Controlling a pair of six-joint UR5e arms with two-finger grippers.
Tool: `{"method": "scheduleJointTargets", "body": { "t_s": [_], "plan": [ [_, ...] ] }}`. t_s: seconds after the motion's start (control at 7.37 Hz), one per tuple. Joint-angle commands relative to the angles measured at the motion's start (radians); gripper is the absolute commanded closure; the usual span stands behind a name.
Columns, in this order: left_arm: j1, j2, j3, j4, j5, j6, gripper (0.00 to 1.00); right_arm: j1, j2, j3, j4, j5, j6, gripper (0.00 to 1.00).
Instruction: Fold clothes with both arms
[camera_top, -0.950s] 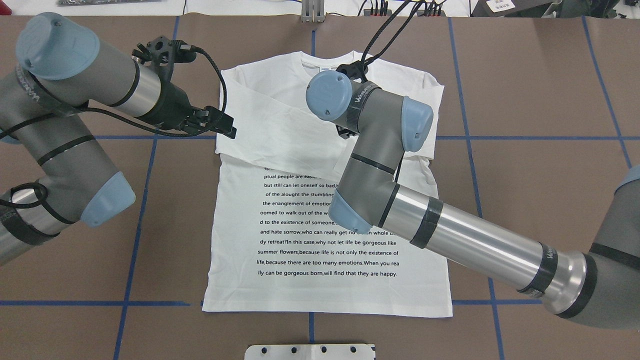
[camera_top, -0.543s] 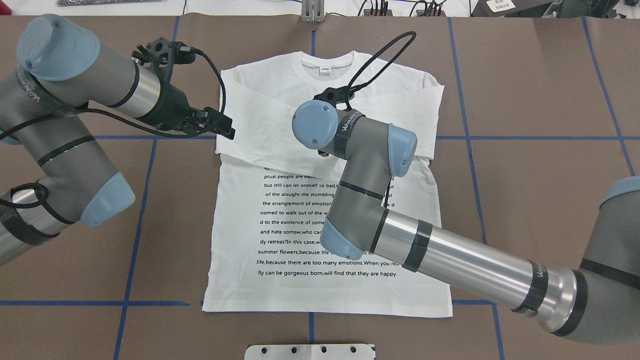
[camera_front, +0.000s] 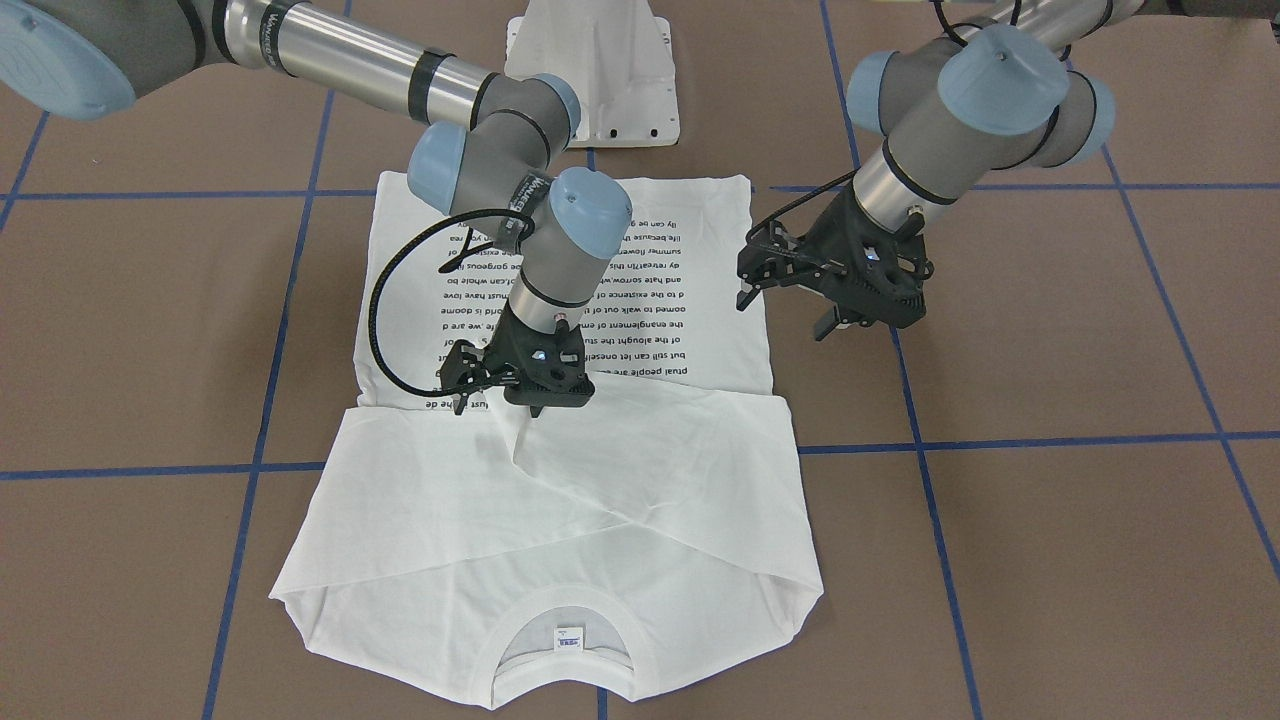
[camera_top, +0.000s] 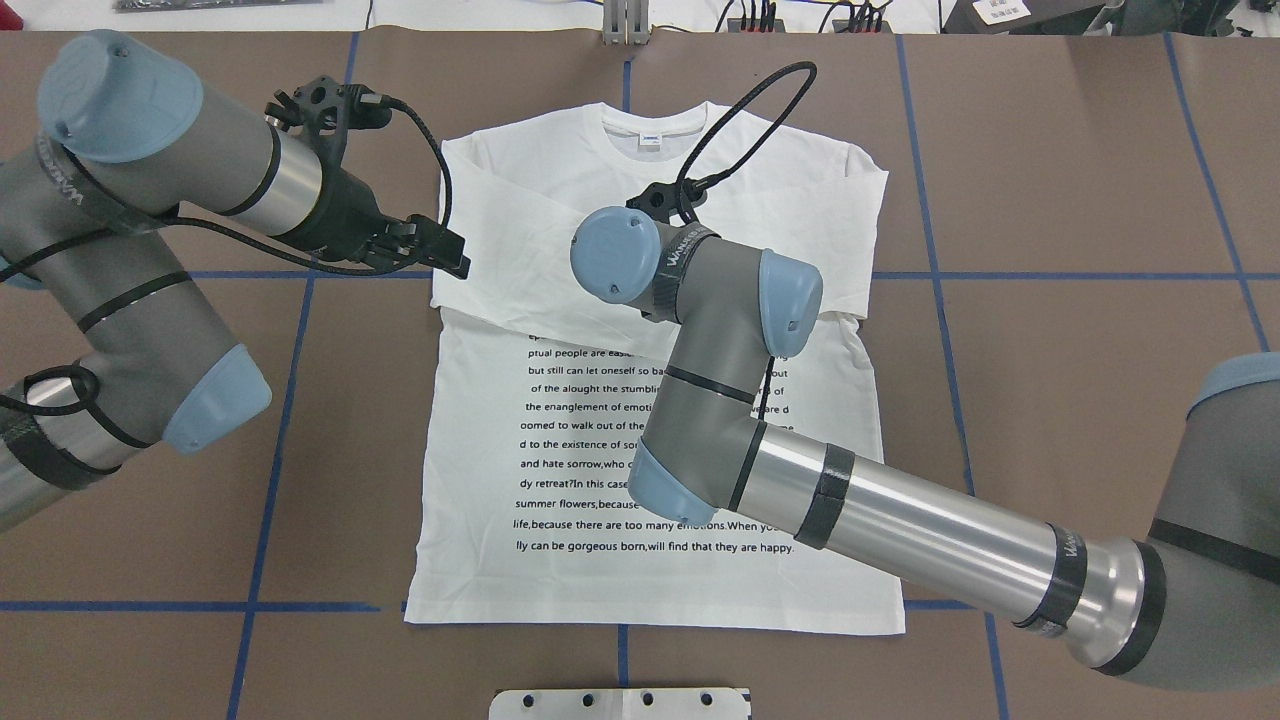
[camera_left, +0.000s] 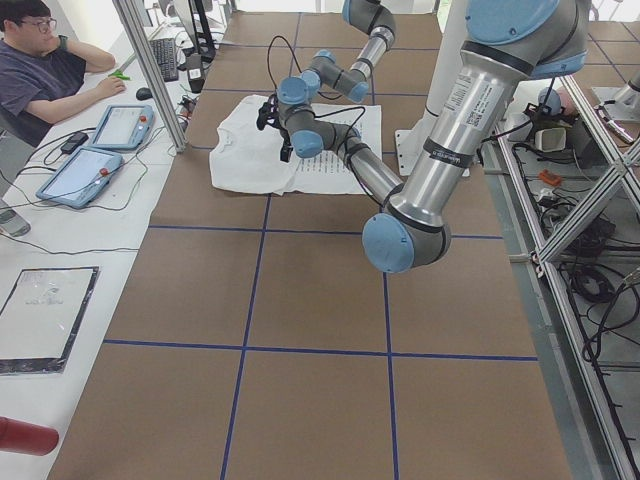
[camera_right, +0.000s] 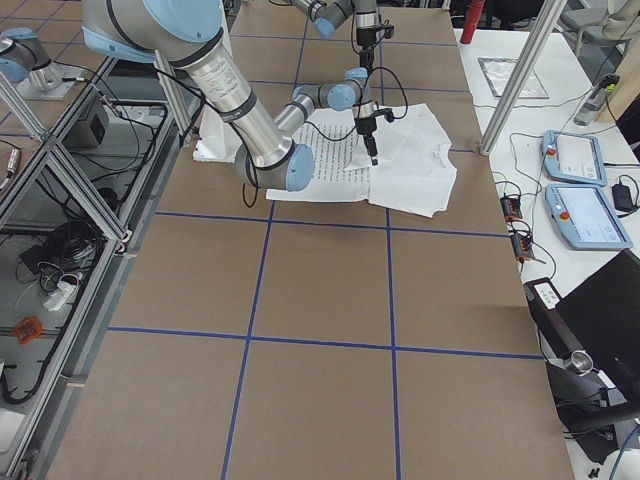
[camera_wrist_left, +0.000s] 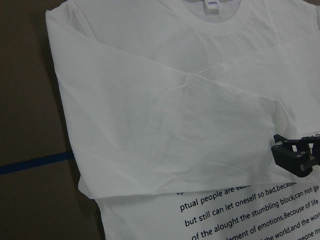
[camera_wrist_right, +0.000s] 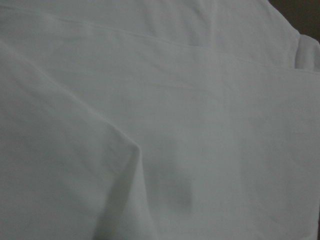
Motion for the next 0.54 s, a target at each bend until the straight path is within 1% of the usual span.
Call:
{"method": "scheduleJointTargets", "body": {
  "t_s": [0.0, 0.14, 0.41],
  "plan": [
    [0.001, -0.001, 0.001, 0.000, 0.000, -0.001, 0.00, 0.006, -0.010, 0.004, -0.100, -0.040, -0.078, 0.00],
    [0.001, -0.001, 0.004, 0.000, 0.000, 0.002, 0.00, 0.026, -0.008, 0.010, -0.160, -0.050, -0.171, 0.00],
    [0.001, -0.004, 0.004, 0.000, 0.000, -0.001, 0.00, 0.070, -0.048, 0.010, -0.168, -0.087, -0.282, 0.00]
  ]
}}
